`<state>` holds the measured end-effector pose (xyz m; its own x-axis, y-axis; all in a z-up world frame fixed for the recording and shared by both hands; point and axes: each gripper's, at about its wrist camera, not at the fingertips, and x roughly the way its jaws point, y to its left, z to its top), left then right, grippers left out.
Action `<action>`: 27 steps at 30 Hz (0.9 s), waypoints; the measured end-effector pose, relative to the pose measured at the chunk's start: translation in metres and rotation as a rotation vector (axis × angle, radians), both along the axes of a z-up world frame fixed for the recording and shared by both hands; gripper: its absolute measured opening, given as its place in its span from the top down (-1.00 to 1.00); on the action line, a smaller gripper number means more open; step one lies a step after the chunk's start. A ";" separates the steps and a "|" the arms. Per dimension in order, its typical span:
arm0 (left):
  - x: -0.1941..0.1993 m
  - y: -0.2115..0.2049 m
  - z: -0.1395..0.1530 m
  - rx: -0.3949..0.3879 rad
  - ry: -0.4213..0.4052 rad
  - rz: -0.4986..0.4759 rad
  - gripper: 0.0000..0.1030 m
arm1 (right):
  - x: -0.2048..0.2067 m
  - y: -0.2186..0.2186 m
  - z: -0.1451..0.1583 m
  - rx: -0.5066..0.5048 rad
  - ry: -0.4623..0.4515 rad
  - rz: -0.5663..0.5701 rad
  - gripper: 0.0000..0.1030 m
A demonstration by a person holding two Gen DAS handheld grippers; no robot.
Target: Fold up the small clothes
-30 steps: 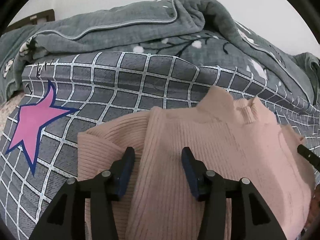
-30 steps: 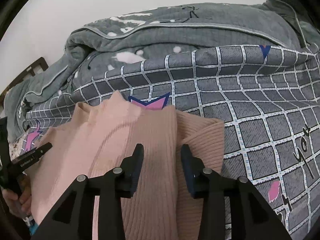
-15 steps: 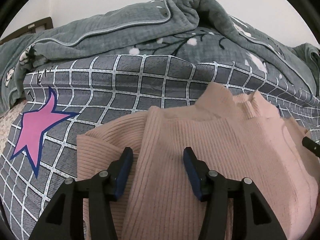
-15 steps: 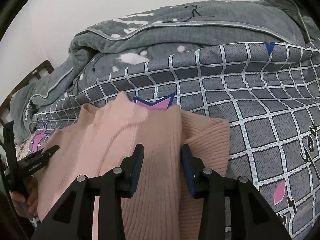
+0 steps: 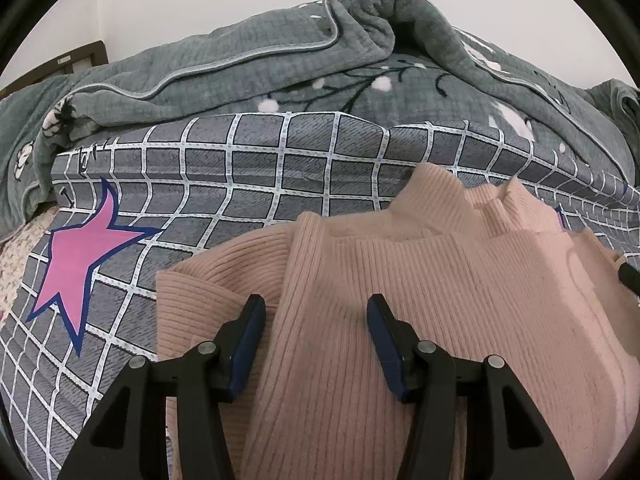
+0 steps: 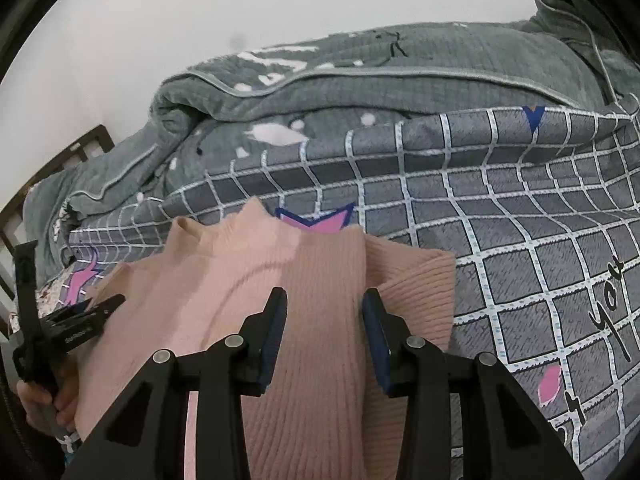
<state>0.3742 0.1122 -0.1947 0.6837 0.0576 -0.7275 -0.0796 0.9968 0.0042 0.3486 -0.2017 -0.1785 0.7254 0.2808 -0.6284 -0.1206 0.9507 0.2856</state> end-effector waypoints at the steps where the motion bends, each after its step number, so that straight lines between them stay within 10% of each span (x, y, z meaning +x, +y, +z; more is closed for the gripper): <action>1: 0.000 0.000 0.000 0.003 0.000 -0.001 0.01 | -0.002 0.000 0.001 0.006 -0.010 0.006 0.25; 27: -0.001 0.000 -0.001 0.004 0.002 0.002 0.01 | -0.005 0.005 0.006 -0.001 -0.036 0.024 0.24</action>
<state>0.3734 0.1120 -0.1957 0.6820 0.0623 -0.7287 -0.0821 0.9966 0.0084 0.3434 -0.1971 -0.1725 0.7406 0.2980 -0.6023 -0.1539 0.9477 0.2796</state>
